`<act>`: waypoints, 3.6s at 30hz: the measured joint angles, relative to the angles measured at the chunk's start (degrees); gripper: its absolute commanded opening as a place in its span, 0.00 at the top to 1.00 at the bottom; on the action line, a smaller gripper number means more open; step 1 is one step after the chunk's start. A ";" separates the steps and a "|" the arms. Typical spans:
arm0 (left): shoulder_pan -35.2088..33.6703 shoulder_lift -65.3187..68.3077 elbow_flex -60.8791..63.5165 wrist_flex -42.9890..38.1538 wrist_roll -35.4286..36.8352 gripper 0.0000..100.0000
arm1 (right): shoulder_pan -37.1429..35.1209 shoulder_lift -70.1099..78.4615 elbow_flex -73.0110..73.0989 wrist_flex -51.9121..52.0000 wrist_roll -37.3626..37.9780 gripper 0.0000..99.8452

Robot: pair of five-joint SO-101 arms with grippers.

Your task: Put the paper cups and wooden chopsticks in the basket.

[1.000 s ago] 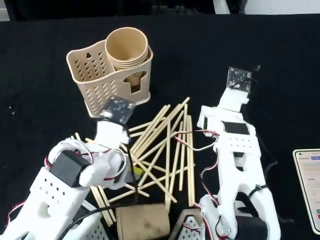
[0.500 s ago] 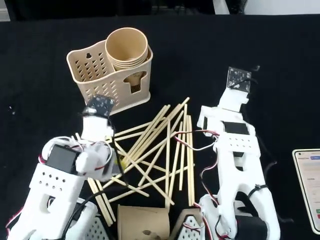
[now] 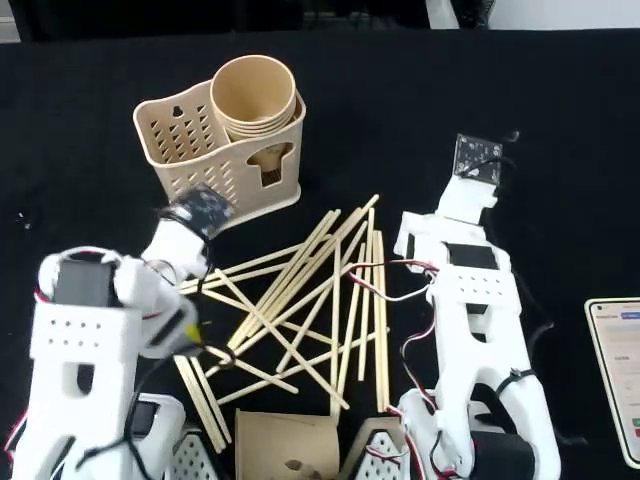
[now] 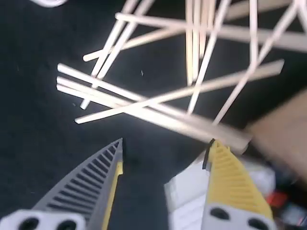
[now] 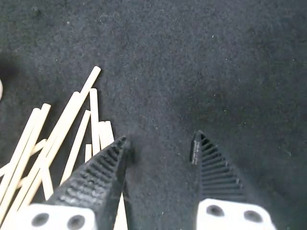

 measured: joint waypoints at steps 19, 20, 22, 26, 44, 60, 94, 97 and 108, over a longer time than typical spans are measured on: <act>41.93 3.78 11.69 -0.53 -4.84 0.72 | 3.43 0.00 -2.73 0.53 0.00 0.81; 43.87 0.79 13.01 -1.23 -3.25 0.72 | 5.27 0.00 -4.04 1.41 0.00 0.81; 46.86 -4.66 15.21 -2.46 -0.97 0.72 | 9.67 0.00 -7.65 4.40 0.00 0.81; 47.65 -11.08 17.14 -4.04 0.26 0.72 | 16.44 0.00 -12.48 9.41 0.00 0.81; 48.00 -11.34 20.57 -32.79 21.98 0.72 | 23.21 0.00 -15.30 9.93 0.00 0.81; 59.43 -7.30 21.01 -38.68 37.01 0.72 | 25.76 0.00 -15.30 9.93 0.00 0.81; 57.93 -4.31 16.18 -23.38 34.64 0.75 | 25.85 0.00 -15.30 9.93 0.00 0.81; 60.22 -4.31 16.18 -23.38 34.64 0.90 | 25.85 0.00 -15.30 9.93 0.00 0.81; 64.35 -4.40 15.30 -21.19 33.14 0.97 | 25.85 0.00 -15.30 9.93 0.00 0.81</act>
